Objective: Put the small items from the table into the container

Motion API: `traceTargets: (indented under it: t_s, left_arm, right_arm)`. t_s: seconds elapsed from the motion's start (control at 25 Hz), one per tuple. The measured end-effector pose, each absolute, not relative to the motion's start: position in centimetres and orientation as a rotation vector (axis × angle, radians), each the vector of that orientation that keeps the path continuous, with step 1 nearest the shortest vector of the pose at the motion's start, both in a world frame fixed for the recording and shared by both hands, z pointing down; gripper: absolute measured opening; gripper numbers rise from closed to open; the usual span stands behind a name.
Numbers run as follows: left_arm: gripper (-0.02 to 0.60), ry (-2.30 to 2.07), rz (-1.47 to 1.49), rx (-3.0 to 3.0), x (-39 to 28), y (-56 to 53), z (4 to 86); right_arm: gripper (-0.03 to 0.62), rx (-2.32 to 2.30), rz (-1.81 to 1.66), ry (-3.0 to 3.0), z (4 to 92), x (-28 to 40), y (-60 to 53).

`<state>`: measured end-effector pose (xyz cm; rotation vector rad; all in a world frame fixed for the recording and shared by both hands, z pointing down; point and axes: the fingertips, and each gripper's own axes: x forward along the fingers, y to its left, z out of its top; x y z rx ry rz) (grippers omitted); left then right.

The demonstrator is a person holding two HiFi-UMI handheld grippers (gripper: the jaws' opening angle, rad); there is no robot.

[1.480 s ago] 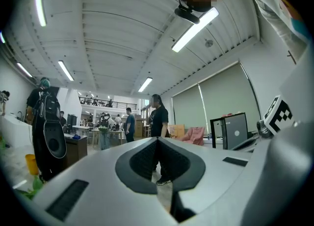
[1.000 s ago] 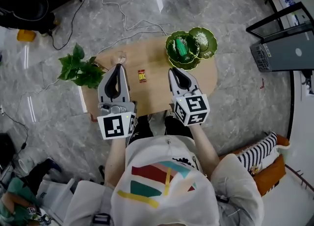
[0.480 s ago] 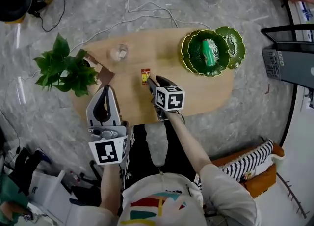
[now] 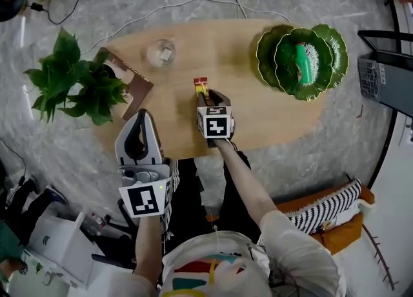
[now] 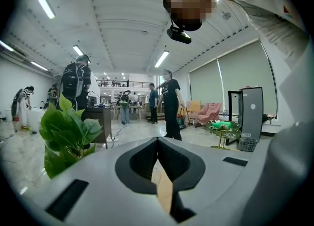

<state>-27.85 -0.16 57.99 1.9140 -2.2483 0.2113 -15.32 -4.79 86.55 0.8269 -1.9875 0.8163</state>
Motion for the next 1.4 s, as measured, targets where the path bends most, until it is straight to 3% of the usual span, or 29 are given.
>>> traceTargets:
  t_s: [0.2, 0.4, 0.92, 1.4]
  left_arm:
    - [0.006, -2.248, 0.2, 1.931, -27.3, -0.7, 56.6]
    - [0.006, -2.259, 0.161, 1.974, -27.1, -2.1, 53.0]
    - [0.006, -2.247, -0.017, 2.169, -20.5, -4.2, 35.2]
    - [0.006, -2.131, -0.064, 2.41, -12.0, -8.1, 31.1]
  right_arm:
    - [0.032, 0.821, 0.81, -1.981, 85.6, -15.2, -5.0]
    - [0.025, 0.819, 0.752, -2.083, 79.0, -15.6, -6.7]
    - [0.023, 1.014, 0.647, -2.474, 47.8, -9.0, -7.4]
    - [0.023, 1.159, 0.617, -2.593, 41.0, -1.4, -7.6]
